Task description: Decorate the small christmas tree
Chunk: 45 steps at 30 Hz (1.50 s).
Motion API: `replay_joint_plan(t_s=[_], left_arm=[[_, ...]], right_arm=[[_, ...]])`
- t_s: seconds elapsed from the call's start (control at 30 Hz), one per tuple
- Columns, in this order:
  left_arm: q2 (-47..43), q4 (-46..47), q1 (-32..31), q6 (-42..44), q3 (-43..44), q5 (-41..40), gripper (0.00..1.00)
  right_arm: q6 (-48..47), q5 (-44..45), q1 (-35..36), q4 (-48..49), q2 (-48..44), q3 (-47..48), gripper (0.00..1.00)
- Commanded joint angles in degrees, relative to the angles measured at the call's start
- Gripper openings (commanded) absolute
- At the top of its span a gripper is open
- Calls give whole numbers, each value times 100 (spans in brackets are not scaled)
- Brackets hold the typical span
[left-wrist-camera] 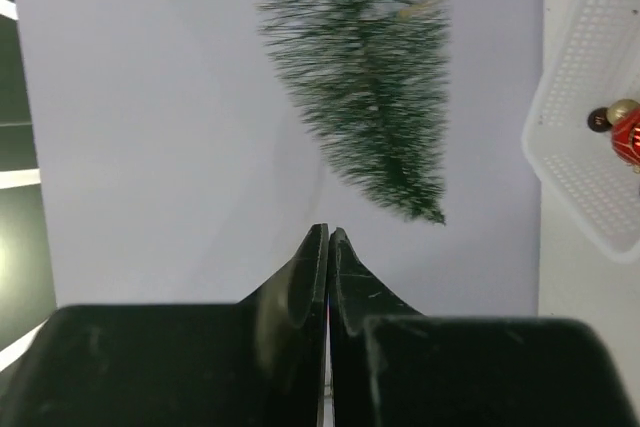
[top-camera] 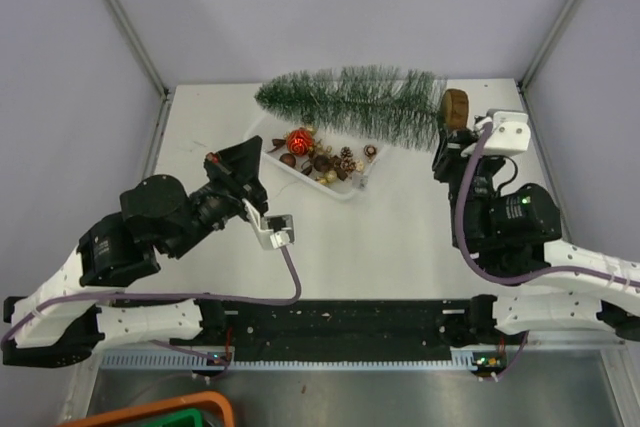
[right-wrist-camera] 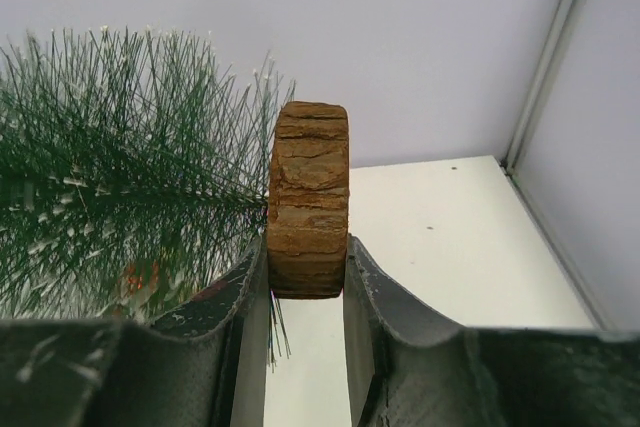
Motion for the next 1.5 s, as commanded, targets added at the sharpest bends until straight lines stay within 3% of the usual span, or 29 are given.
replay_joint_plan(t_s=[0.0, 0.23, 0.53, 0.7, 0.83, 1.0, 1.3, 1.47], left_arm=[[175, 1219, -28, 410, 564, -93, 0], [738, 1344, -11, 95, 1399, -190, 0], [1063, 729, 279, -898, 2049, -208, 0], [1344, 124, 745, -1636, 2585, 91, 0], [1397, -79, 912, -2268, 2621, 267, 0], [1362, -492, 1009, -2779, 2446, 548, 0], [1547, -904, 1009, -3219, 2937, 996, 0], [1415, -1064, 1000, -3237, 2806, 1330, 0]], right_arm=[[1659, -213, -123, -2647, -357, 119, 0], [4332, -1320, -123, -5665, -1173, -126, 0], [5679, -2751, -123, -6942, -2843, -952, 0], [5767, -3641, -123, -6916, -3547, -936, 0], [6022, -3765, -114, -6829, -4126, -778, 0], [6233, -3914, 53, -5925, -4901, -847, 0], [6066, -3608, 799, -4668, -4884, -988, 0], [5987, -3081, 1046, -3323, -4840, -1296, 0]])
